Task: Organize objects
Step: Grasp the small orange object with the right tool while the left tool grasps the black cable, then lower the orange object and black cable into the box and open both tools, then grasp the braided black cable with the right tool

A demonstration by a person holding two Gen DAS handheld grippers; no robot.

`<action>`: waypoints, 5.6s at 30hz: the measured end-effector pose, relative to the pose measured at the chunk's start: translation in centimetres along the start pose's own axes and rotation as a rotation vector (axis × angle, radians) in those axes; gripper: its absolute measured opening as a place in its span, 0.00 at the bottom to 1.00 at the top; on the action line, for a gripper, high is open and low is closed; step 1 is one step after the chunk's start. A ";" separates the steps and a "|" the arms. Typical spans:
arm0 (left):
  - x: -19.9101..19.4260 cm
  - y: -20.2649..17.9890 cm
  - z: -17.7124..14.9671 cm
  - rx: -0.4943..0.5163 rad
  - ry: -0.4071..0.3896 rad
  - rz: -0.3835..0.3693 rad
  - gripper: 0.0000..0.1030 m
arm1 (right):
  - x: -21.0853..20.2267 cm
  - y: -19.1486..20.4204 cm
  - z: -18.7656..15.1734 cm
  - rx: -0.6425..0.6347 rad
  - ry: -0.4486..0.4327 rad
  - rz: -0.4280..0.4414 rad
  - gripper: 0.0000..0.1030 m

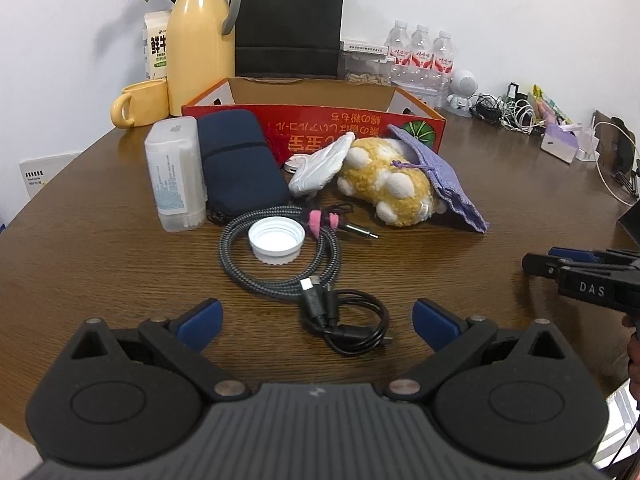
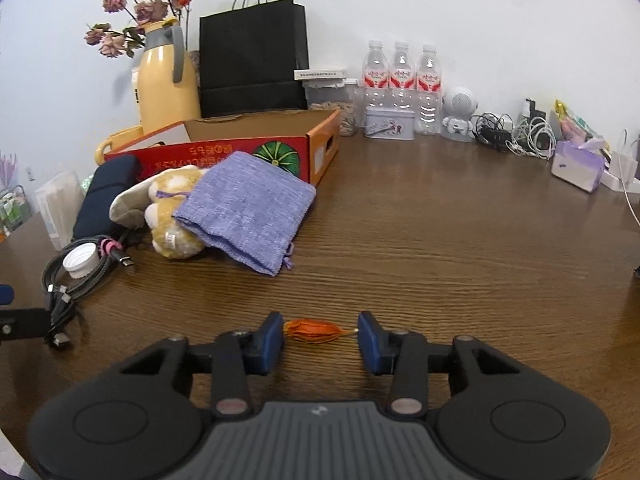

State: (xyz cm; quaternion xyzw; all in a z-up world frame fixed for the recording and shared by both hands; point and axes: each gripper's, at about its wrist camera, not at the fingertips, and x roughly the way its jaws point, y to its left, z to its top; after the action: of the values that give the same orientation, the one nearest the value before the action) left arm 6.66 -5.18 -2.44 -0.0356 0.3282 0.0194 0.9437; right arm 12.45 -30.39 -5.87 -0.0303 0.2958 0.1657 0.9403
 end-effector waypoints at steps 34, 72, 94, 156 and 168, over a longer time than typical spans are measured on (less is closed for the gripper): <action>-3.5 1.1 3.3 0.017 -0.157 -0.029 0.46 | -3.2 5.7 4.0 -0.080 -0.163 0.132 0.39; 16.3 6.2 20.9 -0.093 -0.137 0.043 0.59 | 18.6 10.2 18.8 -0.037 -0.085 0.042 0.40; 12.0 5.7 20.8 -0.101 -0.276 0.050 1.00 | 15.5 9.6 19.7 -0.006 -0.152 0.008 1.00; -4.2 17.3 1.0 -0.179 -0.064 0.135 1.00 | 9.5 21.1 7.0 -0.338 0.260 0.331 1.00; -4.0 17.1 0.4 -0.182 -0.042 0.124 1.00 | 8.0 20.8 5.9 -0.321 0.166 0.316 0.92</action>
State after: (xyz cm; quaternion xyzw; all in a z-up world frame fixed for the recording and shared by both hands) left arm 2.76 11.86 -0.62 -0.1003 0.3067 0.1080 0.9403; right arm 15.00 -7.55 -4.69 -0.1464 0.3431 0.3525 0.8582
